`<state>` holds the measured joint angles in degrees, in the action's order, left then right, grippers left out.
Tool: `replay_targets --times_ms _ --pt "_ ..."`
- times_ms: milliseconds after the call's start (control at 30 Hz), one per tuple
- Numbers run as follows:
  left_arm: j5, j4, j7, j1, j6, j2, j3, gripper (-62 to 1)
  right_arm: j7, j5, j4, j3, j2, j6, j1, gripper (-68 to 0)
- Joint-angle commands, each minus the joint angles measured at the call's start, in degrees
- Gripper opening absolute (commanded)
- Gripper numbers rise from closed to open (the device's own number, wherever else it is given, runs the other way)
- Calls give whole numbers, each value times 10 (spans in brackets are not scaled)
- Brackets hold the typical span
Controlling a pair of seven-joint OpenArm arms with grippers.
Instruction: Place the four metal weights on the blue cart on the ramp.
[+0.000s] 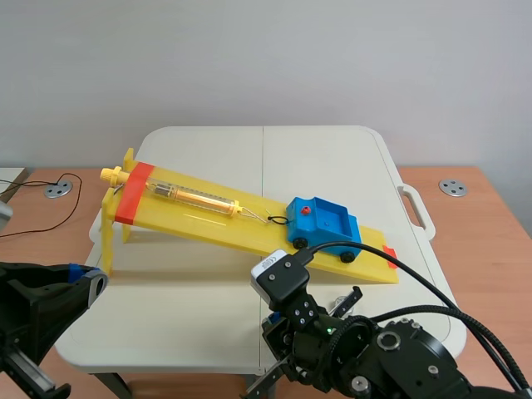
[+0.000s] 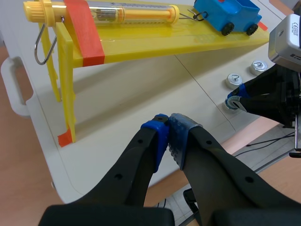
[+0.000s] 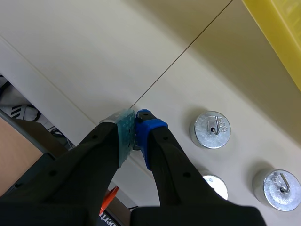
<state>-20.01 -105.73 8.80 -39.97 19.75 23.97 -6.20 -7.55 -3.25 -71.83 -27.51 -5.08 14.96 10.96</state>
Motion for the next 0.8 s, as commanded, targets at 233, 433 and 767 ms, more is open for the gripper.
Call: replay_targets --times_ms 233,433,767 --pt "-42 -37 -51 13 14 -1 -6 -582 8 69 -139 29 -26 -21 6 -669" --pt "-42 -37 -50 13 14 -1 -6 -582 -13 143 -251 79 -54 -17 66 -669" --pt "-42 -37 -51 13 14 -1 -6 -582 -55 319 -390 223 -49 13 123 -669"
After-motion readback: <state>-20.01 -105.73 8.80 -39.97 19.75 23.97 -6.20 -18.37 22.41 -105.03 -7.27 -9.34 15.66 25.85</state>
